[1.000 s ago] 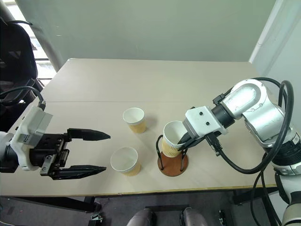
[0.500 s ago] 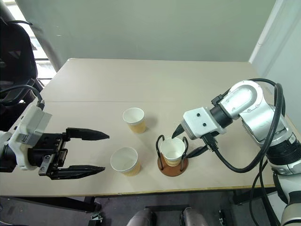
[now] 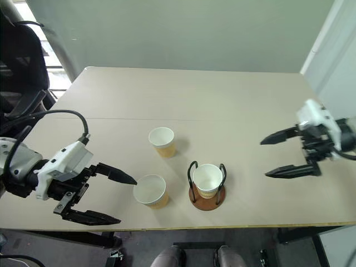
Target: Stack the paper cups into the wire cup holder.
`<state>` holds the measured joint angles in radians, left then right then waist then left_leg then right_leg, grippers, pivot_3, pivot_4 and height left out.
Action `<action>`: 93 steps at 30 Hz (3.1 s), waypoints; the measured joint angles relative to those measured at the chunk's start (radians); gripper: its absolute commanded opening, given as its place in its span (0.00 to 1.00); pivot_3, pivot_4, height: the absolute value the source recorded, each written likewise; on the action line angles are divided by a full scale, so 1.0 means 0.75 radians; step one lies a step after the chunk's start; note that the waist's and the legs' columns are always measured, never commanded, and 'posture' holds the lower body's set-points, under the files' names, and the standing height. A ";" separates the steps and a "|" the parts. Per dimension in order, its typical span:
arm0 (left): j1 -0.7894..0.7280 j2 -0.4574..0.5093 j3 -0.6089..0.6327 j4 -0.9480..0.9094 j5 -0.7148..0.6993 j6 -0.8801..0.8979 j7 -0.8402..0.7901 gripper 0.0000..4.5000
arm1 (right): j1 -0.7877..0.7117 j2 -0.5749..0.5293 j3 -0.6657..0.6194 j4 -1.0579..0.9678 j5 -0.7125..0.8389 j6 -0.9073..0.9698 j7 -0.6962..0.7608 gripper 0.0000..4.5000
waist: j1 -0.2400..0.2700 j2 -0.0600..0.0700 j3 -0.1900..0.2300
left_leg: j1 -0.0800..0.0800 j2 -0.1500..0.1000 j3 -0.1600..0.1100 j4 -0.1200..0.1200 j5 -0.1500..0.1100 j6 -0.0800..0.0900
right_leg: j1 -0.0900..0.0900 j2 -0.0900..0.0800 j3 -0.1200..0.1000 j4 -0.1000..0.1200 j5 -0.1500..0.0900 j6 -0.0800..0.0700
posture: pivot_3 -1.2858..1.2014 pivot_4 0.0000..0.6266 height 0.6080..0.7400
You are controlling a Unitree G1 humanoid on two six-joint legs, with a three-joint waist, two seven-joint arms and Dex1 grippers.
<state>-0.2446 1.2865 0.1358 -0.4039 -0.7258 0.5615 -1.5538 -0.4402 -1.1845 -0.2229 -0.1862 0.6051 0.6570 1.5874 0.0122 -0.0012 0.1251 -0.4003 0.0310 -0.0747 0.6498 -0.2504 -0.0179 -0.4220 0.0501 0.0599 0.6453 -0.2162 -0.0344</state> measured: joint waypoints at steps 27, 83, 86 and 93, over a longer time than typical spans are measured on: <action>-0.347 -0.058 -0.654 0.202 0.387 -0.285 -0.027 0.92 | 0.477 -0.009 -0.580 -0.449 0.275 0.219 -0.207 1.00 | -0.013 0.002 0.001 | -0.002 0.000 0.000 0.004 -0.001 0.007 | 0.003 0.000 0.001 -0.002 0.000 0.017 | 0.52 0.24 1.00; -1.660 -0.476 -1.418 0.814 -0.162 -0.896 -0.035 0.01 | 0.804 0.177 -1.258 -0.739 1.071 0.378 -0.818 1.00 | 0.012 0.004 0.002 | -0.013 -0.005 0.004 0.025 -0.016 0.029 | 0.011 -0.001 0.009 -0.014 0.001 0.044 | 0.52 0.24 1.00; -1.700 -0.554 -1.475 0.824 -0.187 -0.922 -0.036 0.01 | 0.810 0.174 -1.258 -0.749 1.072 0.352 -0.841 1.00 | 0.014 0.004 0.002 | -0.014 -0.005 0.003 0.028 -0.016 0.030 | 0.013 -0.001 0.009 -0.017 0.002 0.047 | 0.52 0.24 1.00; -1.733 -0.630 -1.613 0.861 -0.154 -0.998 -0.036 0.01 | 0.844 0.160 -1.262 -0.768 1.076 0.329 -0.879 1.00 | 0.014 0.005 0.002 | -0.015 -0.005 0.004 0.035 -0.020 0.036 | 0.016 -0.001 0.009 -0.021 0.002 0.052 | 0.52 0.24 1.00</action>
<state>-1.5445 0.8140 -1.0741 0.2421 -0.8414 -0.1866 -1.5804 0.1927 -1.0645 -1.1696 -0.7624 1.4120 0.9036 0.9278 0.0230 0.0029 0.1269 -0.4114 0.0268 -0.0720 0.6764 -0.2651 0.0087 -0.4098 0.0493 0.0668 0.6299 -0.2144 0.0044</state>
